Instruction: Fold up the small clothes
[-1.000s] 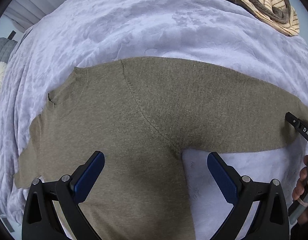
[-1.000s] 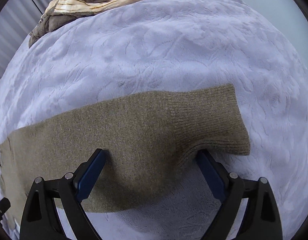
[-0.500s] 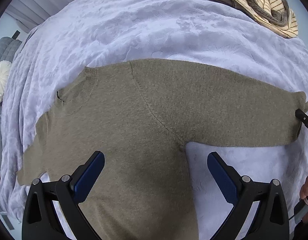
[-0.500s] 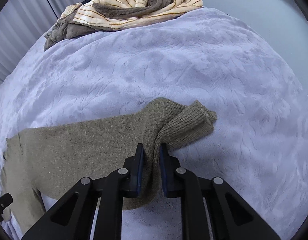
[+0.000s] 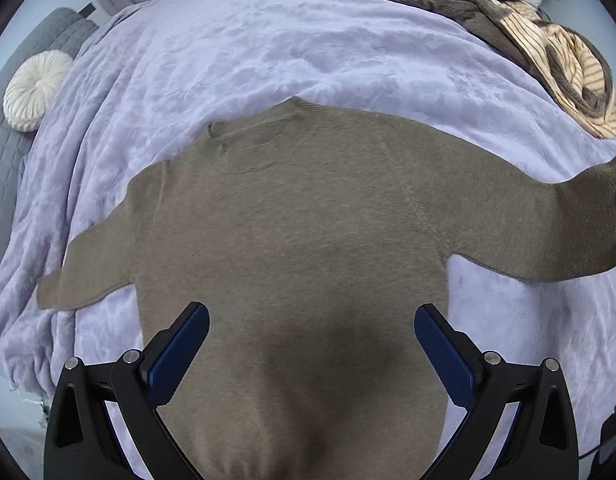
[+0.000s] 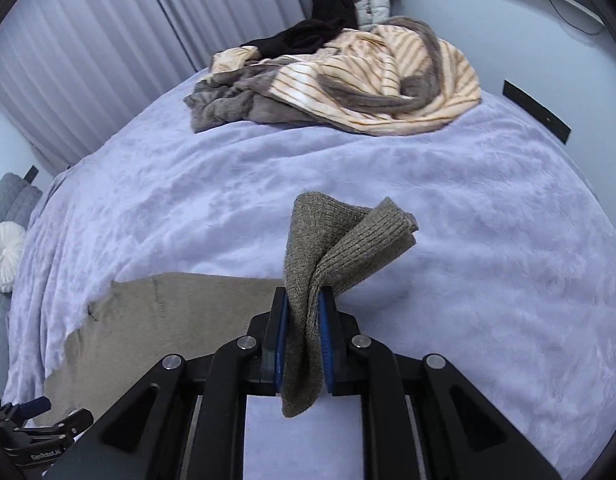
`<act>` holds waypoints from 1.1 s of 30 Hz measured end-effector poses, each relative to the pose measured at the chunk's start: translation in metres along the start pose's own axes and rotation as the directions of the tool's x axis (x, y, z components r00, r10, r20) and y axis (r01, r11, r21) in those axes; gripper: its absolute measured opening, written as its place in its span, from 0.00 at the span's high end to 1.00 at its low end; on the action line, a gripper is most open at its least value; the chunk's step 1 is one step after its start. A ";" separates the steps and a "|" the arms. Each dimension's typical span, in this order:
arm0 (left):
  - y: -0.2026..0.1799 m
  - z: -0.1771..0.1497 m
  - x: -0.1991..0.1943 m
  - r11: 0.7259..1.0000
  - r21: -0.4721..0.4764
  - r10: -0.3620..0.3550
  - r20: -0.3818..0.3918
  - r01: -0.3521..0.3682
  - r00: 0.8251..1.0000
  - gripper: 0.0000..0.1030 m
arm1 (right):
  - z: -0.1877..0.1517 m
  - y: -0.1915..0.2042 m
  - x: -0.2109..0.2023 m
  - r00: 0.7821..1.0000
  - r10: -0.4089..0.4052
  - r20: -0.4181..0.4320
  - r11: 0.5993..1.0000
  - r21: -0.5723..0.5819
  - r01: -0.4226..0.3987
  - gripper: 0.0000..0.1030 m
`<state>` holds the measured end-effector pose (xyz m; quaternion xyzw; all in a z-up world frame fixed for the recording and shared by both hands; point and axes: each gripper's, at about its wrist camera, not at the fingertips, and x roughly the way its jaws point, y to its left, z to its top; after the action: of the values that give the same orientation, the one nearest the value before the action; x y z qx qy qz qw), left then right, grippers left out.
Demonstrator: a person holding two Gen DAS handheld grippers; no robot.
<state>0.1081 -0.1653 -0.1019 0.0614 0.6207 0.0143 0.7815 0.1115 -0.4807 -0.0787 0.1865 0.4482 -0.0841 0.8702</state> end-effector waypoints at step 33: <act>0.317 -0.105 0.088 0.937 -0.324 -0.174 -0.110 0.130 0.979 0.00 | -0.218 0.448 0.111 0.983 -0.027 -0.181 0.709 -0.697 -0.109 0.34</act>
<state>0.0435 0.1660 -0.1749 -0.1134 0.6654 0.0569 0.7356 0.1532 0.0196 -0.1722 -0.1422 0.5178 0.1291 0.8337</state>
